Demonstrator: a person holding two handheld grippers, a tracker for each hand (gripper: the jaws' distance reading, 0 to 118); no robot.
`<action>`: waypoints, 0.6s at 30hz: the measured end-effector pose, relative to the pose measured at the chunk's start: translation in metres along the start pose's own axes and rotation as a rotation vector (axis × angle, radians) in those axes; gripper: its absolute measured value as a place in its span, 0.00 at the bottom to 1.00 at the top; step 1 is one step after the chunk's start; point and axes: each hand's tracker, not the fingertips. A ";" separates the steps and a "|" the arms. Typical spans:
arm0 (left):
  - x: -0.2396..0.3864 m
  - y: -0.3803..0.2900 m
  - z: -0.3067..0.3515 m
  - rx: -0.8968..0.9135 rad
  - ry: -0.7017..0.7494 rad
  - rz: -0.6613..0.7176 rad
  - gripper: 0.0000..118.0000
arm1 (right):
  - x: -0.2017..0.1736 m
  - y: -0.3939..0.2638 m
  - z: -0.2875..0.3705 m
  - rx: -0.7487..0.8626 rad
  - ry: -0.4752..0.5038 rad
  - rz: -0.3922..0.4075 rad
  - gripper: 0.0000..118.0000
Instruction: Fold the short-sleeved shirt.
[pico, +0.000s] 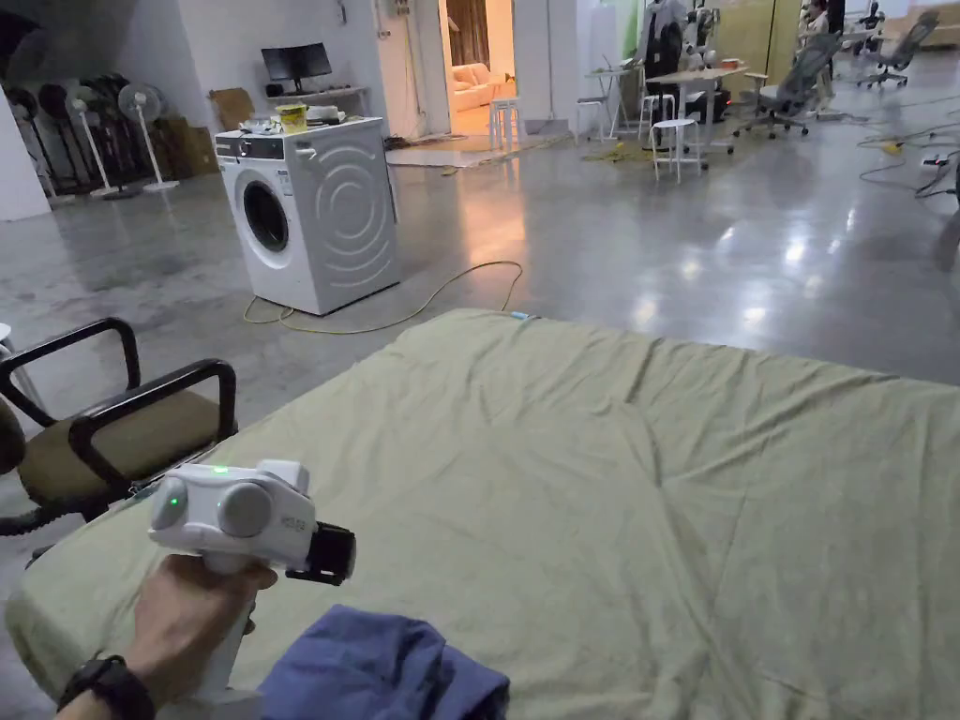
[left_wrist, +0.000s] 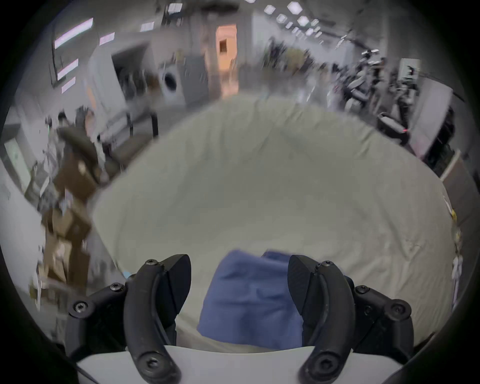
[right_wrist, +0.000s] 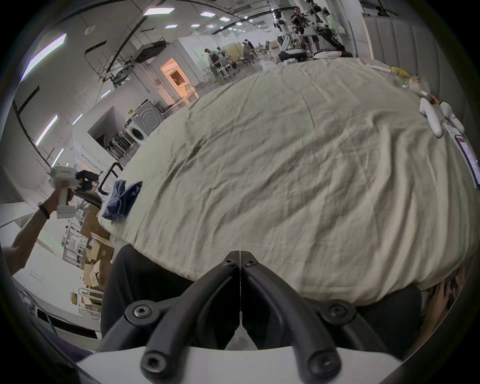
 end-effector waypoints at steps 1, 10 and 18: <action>0.002 0.005 0.036 0.088 -0.095 -0.051 0.67 | -0.003 0.002 0.008 0.008 -0.022 0.002 0.00; 0.104 -0.080 0.259 0.588 -0.452 -0.143 0.66 | -0.039 0.029 0.104 0.452 -0.117 0.089 0.00; 0.206 -0.166 0.303 0.736 -0.308 -0.231 0.66 | -0.066 0.042 0.168 0.761 -0.281 0.198 0.00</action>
